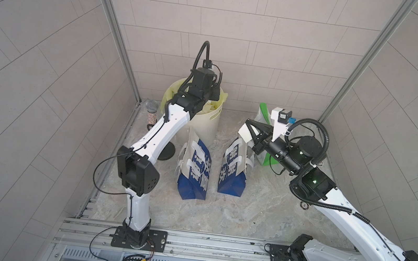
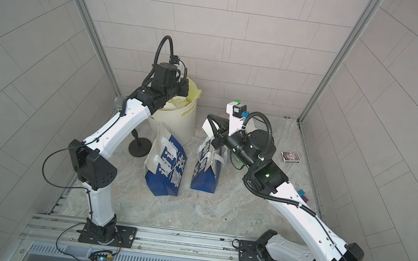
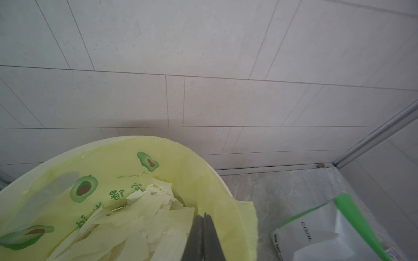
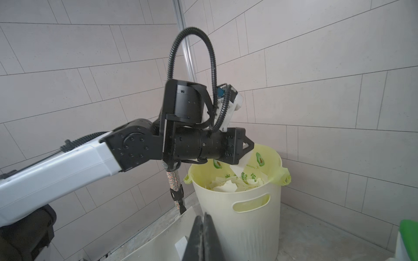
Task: Shred takeout receipts and throw away
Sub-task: Place the takeout receipt in the trash bin.
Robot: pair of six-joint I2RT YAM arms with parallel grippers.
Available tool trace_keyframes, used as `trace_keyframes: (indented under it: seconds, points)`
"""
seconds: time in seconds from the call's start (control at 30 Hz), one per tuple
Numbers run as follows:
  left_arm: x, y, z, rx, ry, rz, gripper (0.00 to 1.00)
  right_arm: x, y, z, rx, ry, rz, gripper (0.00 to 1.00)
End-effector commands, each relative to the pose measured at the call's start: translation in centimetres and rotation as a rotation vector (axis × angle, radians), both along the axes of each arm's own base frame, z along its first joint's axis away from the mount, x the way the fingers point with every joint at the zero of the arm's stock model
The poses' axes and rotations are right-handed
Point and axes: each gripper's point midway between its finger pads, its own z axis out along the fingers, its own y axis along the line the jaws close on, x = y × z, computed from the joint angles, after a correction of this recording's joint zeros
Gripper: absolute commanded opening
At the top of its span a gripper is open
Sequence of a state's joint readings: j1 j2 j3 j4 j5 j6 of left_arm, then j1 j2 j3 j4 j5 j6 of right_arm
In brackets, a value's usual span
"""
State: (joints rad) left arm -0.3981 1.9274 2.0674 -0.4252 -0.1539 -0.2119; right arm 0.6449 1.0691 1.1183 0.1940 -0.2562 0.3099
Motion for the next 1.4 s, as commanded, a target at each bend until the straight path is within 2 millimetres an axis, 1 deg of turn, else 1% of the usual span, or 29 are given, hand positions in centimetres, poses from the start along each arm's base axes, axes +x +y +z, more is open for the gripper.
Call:
trace_keyframes:
  seconds: [0.0,0.07,0.13,0.17,0.23,0.3,0.37,0.43,0.47,0.53,0.6,0.7,0.83,0.9,1.0,1.07,1.1,1.17,1.27,1.37]
  points:
    - [0.7,2.4,2.2,0.068,-0.055,0.081,0.17,-0.8,-1.4,1.0,-0.02,-0.048,-0.046,0.0]
    - [0.9,2.7,2.0,0.071,-0.053,0.097,0.35,-0.9,-1.8,1.0,-0.026,-0.05,-0.062,0.0]
    - [0.9,3.2,2.2,0.066,-0.058,0.126,0.46,-0.9,-2.1,0.9,-0.031,-0.05,-0.072,0.0]
    - [0.9,3.2,2.4,0.062,-0.062,0.13,0.5,-1.0,-2.3,1.0,-0.03,-0.051,-0.077,0.0]
    - [0.6,3.3,3.2,0.052,-0.075,0.131,0.55,-1.0,-2.5,1.0,-0.028,-0.052,-0.084,0.0]
    - [-0.1,3.4,4.8,0.03,-0.098,0.124,0.56,-0.9,-2.6,1.0,-0.029,-0.051,-0.088,0.0]
    - [-1.3,3.0,6.7,-0.002,-0.127,0.083,0.57,-0.8,-2.7,0.9,-0.027,-0.046,-0.092,0.0]
    - [-2.9,2.3,8.5,-0.043,-0.15,0.016,0.57,-0.6,-2.7,1.0,-0.016,-0.037,-0.095,0.0]
    - [-4.0,1.8,9.4,-0.07,-0.161,-0.033,0.57,-0.6,-2.7,1.0,-0.003,-0.031,-0.094,0.0]
    - [-6.4,0.7,10.5,-0.122,-0.174,-0.134,0.57,-0.5,-2.6,1.2,0.027,-0.024,-0.085,0.0]
    - [-9.2,-1.0,10.6,-0.166,-0.189,-0.287,0.58,-0.4,-2.4,1.2,0.059,-0.012,-0.074,0.0]
    - [-13.6,-2.7,10.5,-0.205,-0.21,-0.475,0.59,-0.1,-1.9,1.2,0.102,-0.004,-0.05,0.0]
    - [-18.7,-4.1,10.5,-0.313,-0.216,-0.653,0.61,0.1,-1.2,1.5,0.15,0.008,-0.01,0.0]
    - [-21.0,-4.3,10.7,-0.379,-0.231,-0.714,0.61,-0.2,-0.8,2.0,0.179,0.002,0.025,0.0]
    - [-24.5,-4.8,11.0,-0.471,-0.253,-0.831,0.66,-1.5,0.4,3.3,0.23,-0.039,0.142,0.0]
    - [-26.5,-5.3,11.1,-0.524,-0.249,-0.912,0.7,-2.0,0.8,4.1,0.288,-0.039,0.206,0.0]
    - [-27.3,-5.5,11.1,-0.548,-0.239,-0.947,0.71,-2.1,1.1,4.5,0.315,-0.035,0.236,0.0]
    - [-28.2,-5.9,11.0,-0.582,-0.217,-0.982,0.72,-2.2,1.4,5.3,0.361,-0.033,0.282,0.0]
    - [-28.9,-6.2,11.2,-0.622,-0.211,-1.003,0.73,-1.9,2.0,6.5,0.439,-0.034,0.338,0.0]
    - [-29.2,-6.4,11.9,-0.675,-0.225,-1.026,0.73,-1.3,2.7,7.3,0.47,-0.036,0.368,0.0]
